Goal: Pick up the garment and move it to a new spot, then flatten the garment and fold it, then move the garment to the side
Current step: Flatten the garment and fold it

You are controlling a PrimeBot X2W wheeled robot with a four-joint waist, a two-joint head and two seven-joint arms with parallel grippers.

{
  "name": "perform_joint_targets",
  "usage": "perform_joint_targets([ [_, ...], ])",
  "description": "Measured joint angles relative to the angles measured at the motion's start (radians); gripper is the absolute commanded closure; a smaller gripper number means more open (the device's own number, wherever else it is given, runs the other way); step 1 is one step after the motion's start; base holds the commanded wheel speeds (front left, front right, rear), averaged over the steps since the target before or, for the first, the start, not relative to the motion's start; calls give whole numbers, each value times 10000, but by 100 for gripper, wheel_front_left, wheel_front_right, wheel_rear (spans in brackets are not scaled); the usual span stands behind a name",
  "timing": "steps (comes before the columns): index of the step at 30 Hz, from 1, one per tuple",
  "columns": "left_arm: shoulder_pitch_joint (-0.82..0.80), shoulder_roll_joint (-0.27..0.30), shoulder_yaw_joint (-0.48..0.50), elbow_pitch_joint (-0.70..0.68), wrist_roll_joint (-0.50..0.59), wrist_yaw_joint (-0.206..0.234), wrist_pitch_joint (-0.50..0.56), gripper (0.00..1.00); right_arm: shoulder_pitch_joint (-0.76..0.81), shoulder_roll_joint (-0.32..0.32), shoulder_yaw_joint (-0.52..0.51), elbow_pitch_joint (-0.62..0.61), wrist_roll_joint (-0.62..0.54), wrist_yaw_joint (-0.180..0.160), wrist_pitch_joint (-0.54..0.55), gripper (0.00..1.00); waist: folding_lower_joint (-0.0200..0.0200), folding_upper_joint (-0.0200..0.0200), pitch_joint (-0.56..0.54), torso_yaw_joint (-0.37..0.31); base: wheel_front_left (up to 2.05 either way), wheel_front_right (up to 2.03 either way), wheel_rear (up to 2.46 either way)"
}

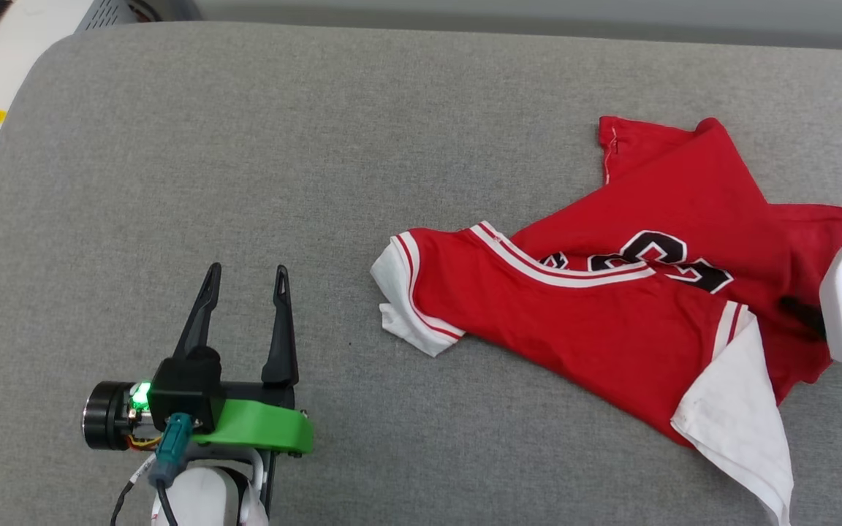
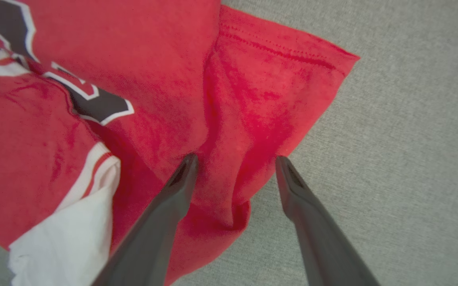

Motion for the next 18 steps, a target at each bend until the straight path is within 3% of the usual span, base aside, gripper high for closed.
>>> perform_joint_targets([
  [6, -261, -8, -115, 82, -10, 19, 0, 0, -238, 341, 851, 1501, 353, -8, -894, 0, 0, -1, 408, 305, 0, 0, 0],
  [7, -259, -8, -109, 113, -10, 31, 0, 0, -244, 328, 953, 1542, 416, -10, -1208, 64, 0, 0, 381, 318, 0, 0, 0],
  [8, -258, -10, -102, 127, -10, 44, 0, 0, -245, 284, 1103, 1538, 462, -10, -1555, 100, 0, 0, 342, 323, 0, 0, 0],
  [14, -151, -10, 31, 226, -8, 48, 0, 0, -394, 138, 1599, 1221, 880, -6, -3971, 100, 1, 0, -94, 207, 0, 0, 0],
  [18, 51, -10, 52, 261, -8, 27, 0, 0, -591, -161, 1632, 174, 1195, -2, -5152, 100, 1, 0, -542, 90, 0, 0, 0],
])
